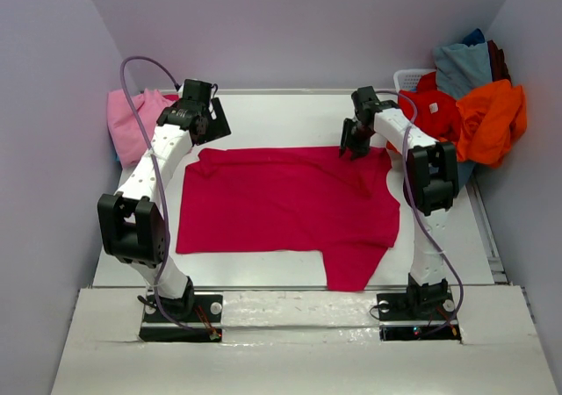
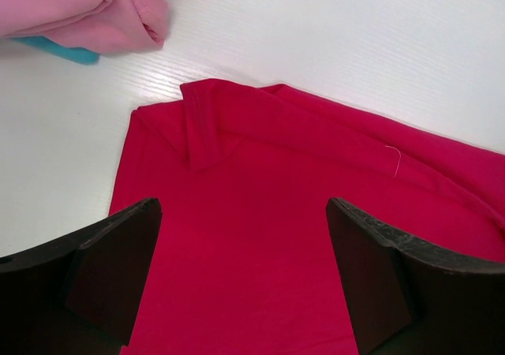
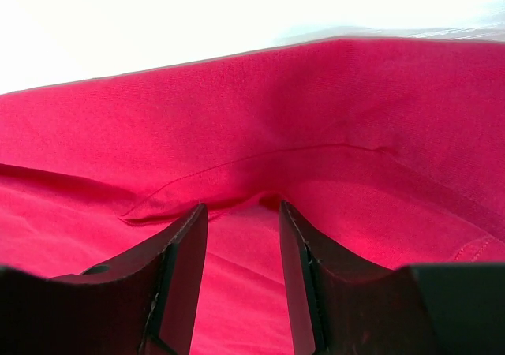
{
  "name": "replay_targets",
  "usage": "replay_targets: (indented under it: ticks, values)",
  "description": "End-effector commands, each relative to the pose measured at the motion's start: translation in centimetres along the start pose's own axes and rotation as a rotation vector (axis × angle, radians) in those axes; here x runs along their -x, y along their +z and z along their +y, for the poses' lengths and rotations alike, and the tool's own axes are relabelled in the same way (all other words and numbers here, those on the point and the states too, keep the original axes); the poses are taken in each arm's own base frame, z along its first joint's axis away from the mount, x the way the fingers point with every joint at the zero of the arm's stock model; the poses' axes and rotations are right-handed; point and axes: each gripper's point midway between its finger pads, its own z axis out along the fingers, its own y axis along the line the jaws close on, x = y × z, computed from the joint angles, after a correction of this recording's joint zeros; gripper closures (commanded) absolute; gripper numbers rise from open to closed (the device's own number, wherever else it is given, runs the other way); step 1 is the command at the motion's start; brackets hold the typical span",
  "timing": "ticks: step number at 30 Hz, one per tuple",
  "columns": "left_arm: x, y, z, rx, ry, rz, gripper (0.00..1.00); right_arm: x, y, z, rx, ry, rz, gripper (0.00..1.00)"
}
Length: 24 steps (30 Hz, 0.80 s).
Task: Fold and stack the t-shirts
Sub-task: Fold the tshirt
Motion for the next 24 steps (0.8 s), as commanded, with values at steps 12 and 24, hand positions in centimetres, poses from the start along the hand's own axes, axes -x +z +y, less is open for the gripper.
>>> replay_targets:
  ticks: [12, 24]
  values:
    - [1.1, -0.6, -0.3, -0.004, -0.01, -0.032, 0.01, -0.3, 0.2, 0.7, 0.026, -0.023, 0.02, 0.71]
    - [0.9, -0.9, -0.4, -0.017, -0.01, -0.034, 0.01, -2.4, -2.5, 1.2, 0.036, -0.028, 0.037, 0.93]
